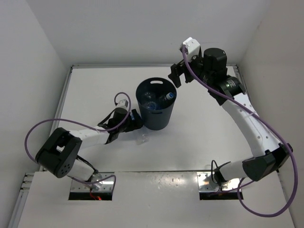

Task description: Put the plastic bottles in the bin

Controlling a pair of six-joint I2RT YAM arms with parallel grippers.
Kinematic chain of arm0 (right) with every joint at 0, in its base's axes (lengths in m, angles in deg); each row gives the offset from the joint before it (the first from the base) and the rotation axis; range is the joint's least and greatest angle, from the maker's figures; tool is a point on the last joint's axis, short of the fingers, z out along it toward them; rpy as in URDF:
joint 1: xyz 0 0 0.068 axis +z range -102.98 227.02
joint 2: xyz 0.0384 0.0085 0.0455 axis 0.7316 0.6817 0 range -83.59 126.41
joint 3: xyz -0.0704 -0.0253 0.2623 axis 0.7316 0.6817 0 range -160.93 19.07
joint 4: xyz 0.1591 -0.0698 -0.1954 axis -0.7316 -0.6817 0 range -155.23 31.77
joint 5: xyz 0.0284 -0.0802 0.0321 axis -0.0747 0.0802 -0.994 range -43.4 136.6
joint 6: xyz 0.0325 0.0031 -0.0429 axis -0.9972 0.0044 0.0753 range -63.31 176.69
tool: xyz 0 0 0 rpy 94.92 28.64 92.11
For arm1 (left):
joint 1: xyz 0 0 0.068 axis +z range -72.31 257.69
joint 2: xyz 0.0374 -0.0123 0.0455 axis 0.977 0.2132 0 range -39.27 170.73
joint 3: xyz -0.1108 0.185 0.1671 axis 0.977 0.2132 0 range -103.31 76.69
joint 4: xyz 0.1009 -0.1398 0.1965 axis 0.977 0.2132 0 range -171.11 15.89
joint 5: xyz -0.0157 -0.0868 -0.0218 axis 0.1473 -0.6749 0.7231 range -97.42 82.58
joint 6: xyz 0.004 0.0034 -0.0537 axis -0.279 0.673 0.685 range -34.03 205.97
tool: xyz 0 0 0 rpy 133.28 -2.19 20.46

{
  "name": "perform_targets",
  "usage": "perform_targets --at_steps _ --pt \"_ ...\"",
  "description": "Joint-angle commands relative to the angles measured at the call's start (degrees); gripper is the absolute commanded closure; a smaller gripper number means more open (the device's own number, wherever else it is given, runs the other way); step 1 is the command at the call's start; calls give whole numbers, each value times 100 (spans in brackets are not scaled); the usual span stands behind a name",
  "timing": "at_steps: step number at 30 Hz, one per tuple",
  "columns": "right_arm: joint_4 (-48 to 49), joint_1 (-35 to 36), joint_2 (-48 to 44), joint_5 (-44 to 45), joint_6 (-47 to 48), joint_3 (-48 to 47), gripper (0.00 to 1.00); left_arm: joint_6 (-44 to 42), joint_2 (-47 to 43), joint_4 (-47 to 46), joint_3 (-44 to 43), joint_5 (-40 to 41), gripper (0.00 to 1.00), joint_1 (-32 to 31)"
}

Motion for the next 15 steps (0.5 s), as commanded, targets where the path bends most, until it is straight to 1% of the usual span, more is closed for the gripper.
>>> perform_targets --at_steps 1,2,5,6,9,11,12,15 --pt "133 -21 -106 84 50 77 0 89 7 62 -215 42 21 82" --pt "194 -73 -106 84 -2 77 0 89 -89 124 -215 120 27 143" --pt "195 -74 -106 84 -3 77 0 36 -326 379 -215 235 35 205" --pt "256 -74 -106 84 -55 77 0 -25 -423 380 -215 305 43 275" --pt "256 -74 -53 31 -117 130 0 -139 -845 616 -215 437 53 328" --pt "256 -74 -1 -22 -170 130 0 -192 -1134 845 -268 604 54 381" --pt "309 -74 0 -22 -231 130 0 -262 -1231 933 -363 674 56 381" --pt "309 -74 52 -74 -284 130 0 -482 -1608 1363 -776 990 56 381"
